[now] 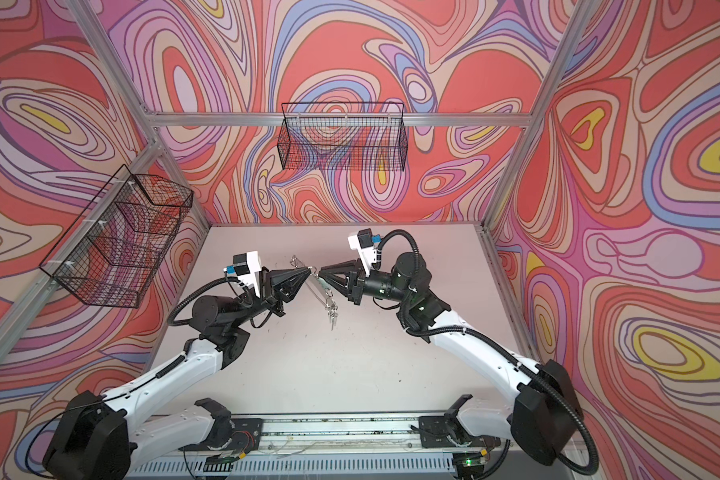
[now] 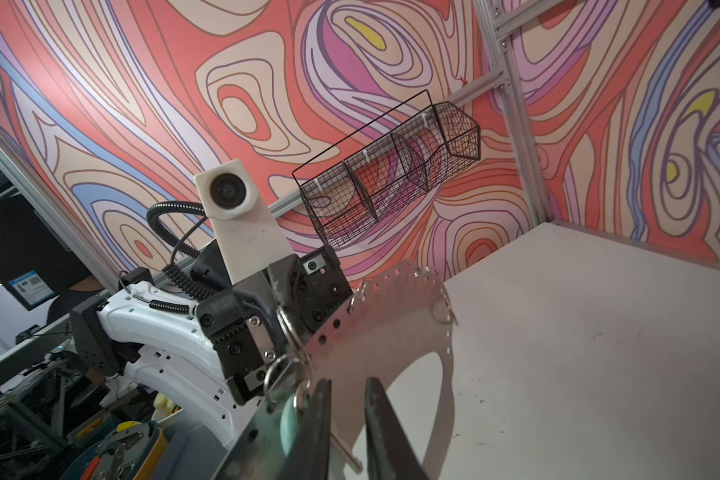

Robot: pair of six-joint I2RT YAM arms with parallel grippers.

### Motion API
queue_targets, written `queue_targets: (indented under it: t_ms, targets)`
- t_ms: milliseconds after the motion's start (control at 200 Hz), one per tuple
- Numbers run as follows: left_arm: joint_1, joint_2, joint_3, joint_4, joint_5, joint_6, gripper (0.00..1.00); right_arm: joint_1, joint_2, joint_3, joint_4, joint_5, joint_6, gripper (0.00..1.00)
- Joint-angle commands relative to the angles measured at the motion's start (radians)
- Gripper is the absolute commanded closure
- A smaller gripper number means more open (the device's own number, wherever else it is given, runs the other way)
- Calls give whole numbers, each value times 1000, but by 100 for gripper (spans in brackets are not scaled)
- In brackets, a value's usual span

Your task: Put the keys on the keyring

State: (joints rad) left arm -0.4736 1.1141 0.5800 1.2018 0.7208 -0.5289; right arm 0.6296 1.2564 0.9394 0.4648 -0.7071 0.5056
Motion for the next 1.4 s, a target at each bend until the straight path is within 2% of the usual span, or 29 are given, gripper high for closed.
queue_targets:
  t_ms: [0,255,581,821,932,1037,1152,1222,1392]
  targets:
    - [-3,-16,-2,93,-5,-22,100,-2,-16,-17,41,59,-51,80]
    - [-4,-5,4,93,0,-36,100,45,15,57,-12,16,-138,78]
    - [-4,-1,7,93,-1,-41,100,49,-2,40,-11,53,-165,77]
    - [-5,11,18,98,24,-62,100,49,9,56,-2,26,-162,78]
    - [-5,13,21,97,34,-67,100,49,19,60,13,9,-151,80]
    - [-6,11,23,98,36,-68,100,48,29,61,31,-12,-132,89]
    - [-5,14,25,100,37,-71,100,48,39,62,36,-41,-120,91]
    - [-5,16,28,100,38,-75,100,49,43,64,39,-59,-112,100]
    - [-5,4,23,55,26,-47,100,48,29,56,0,-70,-150,100]
